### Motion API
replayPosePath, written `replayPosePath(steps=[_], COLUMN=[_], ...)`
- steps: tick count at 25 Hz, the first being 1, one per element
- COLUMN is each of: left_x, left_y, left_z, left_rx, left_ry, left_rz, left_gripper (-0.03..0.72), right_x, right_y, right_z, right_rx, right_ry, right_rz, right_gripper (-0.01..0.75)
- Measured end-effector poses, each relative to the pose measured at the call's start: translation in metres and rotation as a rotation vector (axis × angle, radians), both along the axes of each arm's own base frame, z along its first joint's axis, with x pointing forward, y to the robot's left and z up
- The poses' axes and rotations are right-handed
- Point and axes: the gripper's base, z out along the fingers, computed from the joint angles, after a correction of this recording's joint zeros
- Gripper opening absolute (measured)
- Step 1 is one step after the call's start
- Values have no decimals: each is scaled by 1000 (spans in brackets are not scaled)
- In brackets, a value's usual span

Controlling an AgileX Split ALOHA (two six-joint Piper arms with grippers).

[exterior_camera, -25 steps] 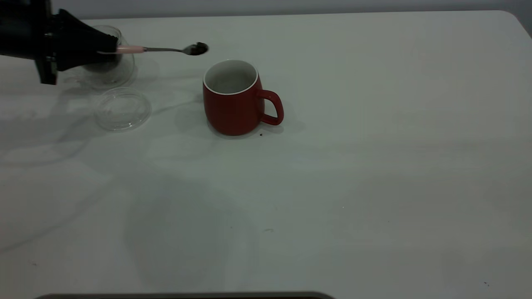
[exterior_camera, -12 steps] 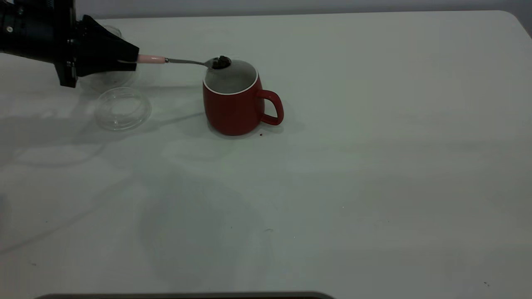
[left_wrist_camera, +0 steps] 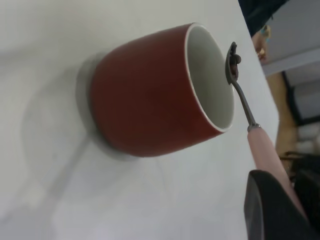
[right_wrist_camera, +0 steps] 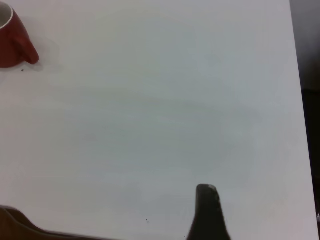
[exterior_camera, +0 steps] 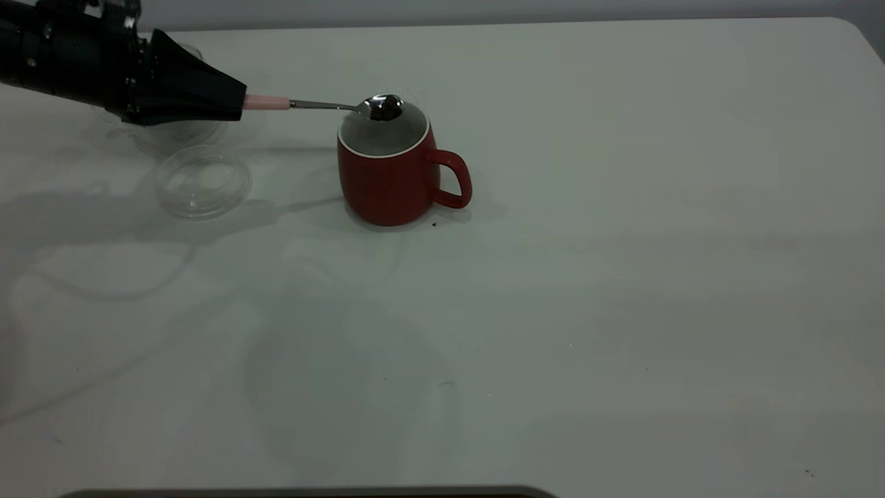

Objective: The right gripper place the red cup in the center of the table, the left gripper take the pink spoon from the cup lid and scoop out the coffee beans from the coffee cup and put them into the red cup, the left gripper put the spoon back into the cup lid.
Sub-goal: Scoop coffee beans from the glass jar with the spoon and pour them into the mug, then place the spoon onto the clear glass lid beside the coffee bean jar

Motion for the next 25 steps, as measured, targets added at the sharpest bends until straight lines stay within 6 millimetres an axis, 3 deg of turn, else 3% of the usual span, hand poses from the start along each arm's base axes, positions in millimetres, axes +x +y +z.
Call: replayPosePath(steps=[10,17,22,25], left_x=[2,5,4,-7], left_y=[-1,1,23,45], left_z=[-3,7,34,49], left_rx=[59,26,17,3], left_ry=[-241,-57,19,33], left_rz=[-89,26,88,163], left_gripper=[123,123,123,123], right_x=[0,0,0,0], right_y=[0,0,0,0], right_z=[0,0,0,0], right_rx=[0,0,0,0], right_ry=[0,0,0,0], right_rz=[0,0,0,0], right_gripper=[591,591,591,591])
